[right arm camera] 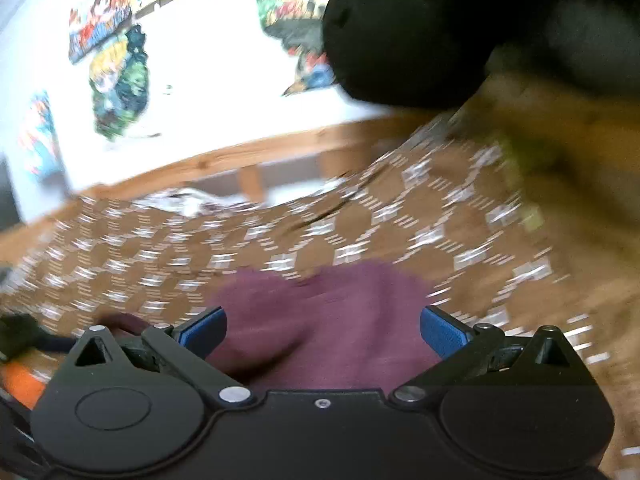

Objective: Fold small clothes

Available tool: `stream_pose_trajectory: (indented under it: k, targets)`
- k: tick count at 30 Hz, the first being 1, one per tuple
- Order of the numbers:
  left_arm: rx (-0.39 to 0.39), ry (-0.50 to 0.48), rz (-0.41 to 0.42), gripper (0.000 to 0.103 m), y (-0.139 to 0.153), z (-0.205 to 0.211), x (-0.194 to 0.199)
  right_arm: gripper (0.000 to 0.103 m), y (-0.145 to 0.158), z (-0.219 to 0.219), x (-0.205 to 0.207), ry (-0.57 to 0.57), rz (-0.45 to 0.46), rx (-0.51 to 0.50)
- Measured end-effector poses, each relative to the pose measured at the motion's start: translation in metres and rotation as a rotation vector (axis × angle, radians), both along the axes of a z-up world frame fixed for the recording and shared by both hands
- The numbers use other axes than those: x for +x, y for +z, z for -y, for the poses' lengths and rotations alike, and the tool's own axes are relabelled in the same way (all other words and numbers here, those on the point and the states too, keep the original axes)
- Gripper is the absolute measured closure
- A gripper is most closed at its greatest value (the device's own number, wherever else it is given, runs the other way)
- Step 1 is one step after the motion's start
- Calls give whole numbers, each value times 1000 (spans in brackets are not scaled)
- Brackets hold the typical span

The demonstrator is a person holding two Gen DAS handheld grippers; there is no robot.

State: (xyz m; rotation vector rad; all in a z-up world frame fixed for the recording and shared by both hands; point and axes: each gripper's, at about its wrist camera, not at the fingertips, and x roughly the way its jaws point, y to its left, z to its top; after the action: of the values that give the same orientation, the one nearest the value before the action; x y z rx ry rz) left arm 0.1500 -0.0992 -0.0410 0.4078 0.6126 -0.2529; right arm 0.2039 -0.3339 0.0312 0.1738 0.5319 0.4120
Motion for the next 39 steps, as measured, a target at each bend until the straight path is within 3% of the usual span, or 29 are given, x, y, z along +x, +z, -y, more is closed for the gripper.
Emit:
stream_pose_trajectory:
  k: [5,8,10,13,15,16,17,20,22,32,36,39]
  targets:
    - [-9,-2,2,11,-3,-3,2,1,-9,-23,44,132,-247,156]
    - [2,2,5,11,-5,-3,3,9,-19,-33,67,115,-357,210]
    - [15,5,13,12,-6,-3,3,24,-26,-38,81,82,-429,236]
    - [20,2,17,22,-5,-2,3,40,-35,-45,92,38,-488,257]
    - [21,3,17,34,-4,-1,3,53,-39,-48,96,25,-501,248]
    - [25,8,21,48,-4,-1,3,60,-41,-49,98,19,-504,240]
    - [28,14,25,65,-4,0,3,64,-42,-51,98,13,-498,230]
    - [3,24,39,82,-1,0,3,87,-43,-50,99,5,-471,218]
    - [-27,18,58,84,2,2,2,95,-37,-50,99,10,-441,214]
    - [-41,-149,136,86,18,40,-8,98,43,-33,86,104,-86,25]
    - [-39,-233,129,86,17,65,-8,98,61,-9,78,89,-32,-58]
    - [-8,-278,112,86,11,81,-9,98,58,14,71,53,-51,-94]
